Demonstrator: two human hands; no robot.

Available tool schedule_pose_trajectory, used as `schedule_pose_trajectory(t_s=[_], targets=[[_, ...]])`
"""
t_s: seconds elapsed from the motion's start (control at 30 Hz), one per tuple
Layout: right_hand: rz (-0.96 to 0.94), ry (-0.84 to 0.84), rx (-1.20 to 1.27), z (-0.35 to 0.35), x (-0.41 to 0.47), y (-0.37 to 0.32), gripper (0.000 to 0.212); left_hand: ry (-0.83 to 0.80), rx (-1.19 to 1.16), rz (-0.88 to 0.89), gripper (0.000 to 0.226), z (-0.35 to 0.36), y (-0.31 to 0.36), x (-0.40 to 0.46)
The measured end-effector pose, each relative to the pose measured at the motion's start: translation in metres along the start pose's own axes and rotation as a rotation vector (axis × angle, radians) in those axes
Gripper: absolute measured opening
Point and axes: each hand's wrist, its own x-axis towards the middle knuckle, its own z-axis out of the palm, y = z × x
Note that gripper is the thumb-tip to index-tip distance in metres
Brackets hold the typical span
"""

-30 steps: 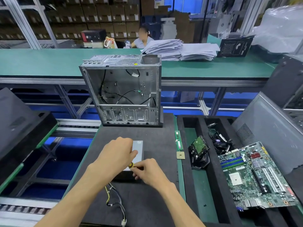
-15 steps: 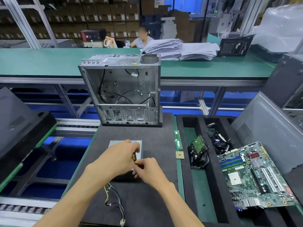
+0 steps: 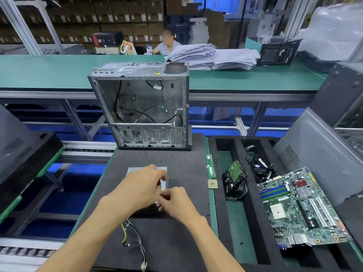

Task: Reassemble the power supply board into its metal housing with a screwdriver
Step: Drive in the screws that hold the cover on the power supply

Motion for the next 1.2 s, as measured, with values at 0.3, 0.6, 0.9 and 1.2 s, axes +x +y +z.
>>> schedule_pose_trajectory(t_s=[0.3,0.6,0.9,1.2], targets=[[0.011,0.000,-0.019,-0.0006,0.0009,-0.0020,0.037,-0.001,0.014,-0.006,0.013,-0.0031,-0.0001,0.0038],[0.014,0.002,-0.012,0.0001,-0.0007,-0.0016,0.038,0.107,0.023,-0.119,0.027,0.0011,-0.0001,0.0027],[0.017,0.018,-0.031,0.0009,-0.0003,-0.0020,0.033,0.140,0.028,-0.005,0.024,0.0033,-0.0005,-0.0010],[0.015,0.004,-0.042,-0.0004,-0.0015,-0.0014,0.027,0.071,0.019,-0.034,0.018,-0.0016,-0.0010,0.0018]])
